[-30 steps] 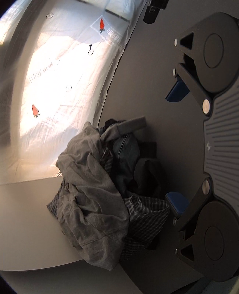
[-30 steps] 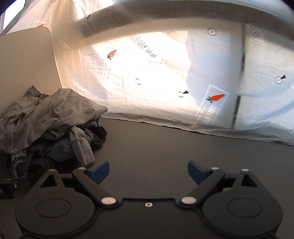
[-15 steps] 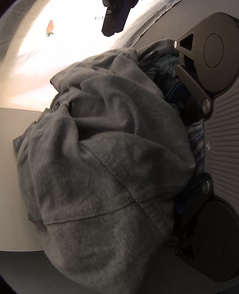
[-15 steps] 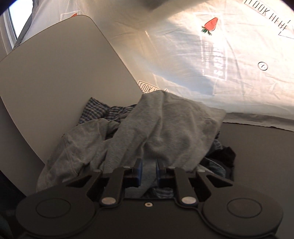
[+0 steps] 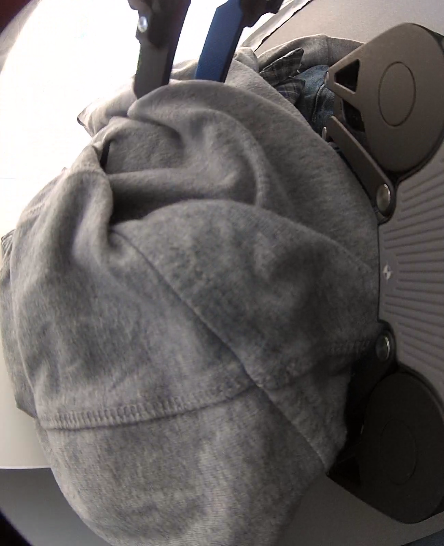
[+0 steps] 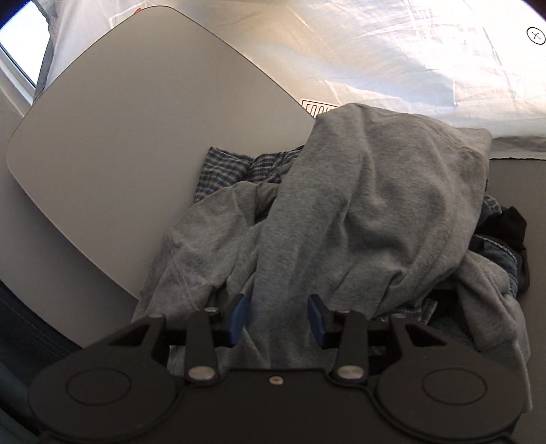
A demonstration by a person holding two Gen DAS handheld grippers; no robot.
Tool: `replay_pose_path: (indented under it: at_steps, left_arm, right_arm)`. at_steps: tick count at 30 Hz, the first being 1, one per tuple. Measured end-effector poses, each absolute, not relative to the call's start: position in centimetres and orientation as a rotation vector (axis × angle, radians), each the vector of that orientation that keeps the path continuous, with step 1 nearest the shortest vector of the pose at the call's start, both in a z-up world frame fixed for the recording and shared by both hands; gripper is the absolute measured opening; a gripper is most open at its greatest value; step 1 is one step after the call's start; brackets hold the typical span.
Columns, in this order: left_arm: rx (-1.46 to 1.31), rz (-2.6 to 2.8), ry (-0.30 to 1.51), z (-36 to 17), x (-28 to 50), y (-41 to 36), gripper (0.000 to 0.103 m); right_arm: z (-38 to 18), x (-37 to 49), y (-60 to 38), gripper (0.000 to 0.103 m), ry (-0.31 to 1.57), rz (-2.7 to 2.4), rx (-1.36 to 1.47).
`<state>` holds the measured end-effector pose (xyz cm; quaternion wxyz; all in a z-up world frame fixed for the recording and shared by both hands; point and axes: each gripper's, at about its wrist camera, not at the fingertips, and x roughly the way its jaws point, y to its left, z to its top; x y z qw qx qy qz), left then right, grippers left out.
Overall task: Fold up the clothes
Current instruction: 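Reach into the clothes pile and grasp the grey hoodie with the right gripper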
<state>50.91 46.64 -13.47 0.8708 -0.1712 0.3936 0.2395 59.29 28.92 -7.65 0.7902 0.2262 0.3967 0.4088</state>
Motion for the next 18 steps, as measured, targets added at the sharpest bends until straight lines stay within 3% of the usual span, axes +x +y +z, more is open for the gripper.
replay_pose_path:
  at_steps: [2, 7, 16, 18]
  left_arm:
    - [-0.404, 0.508, 0.84, -13.5, 50.9, 47.0, 0.103]
    - [-0.457, 0.505, 0.869, -13.7, 50.8, 47.7, 0.103]
    - [-0.473, 0.486, 0.879, -14.6, 50.1, 48.4, 0.103]
    - [-0.474, 0.486, 0.88, -14.8, 49.9, 48.4, 0.103]
  right_arm:
    - [-8.0, 59.2, 29.1, 0.04, 0.876, 0.879, 0.499]
    - [-8.5, 59.4, 29.6, 0.022, 0.906, 0.897, 0.532]
    - [-8.7, 60.2, 31.7, 0.024, 0.906, 0.924, 0.468]
    - [-8.8, 60.4, 31.8, 0.02, 0.9, 0.929, 0.46]
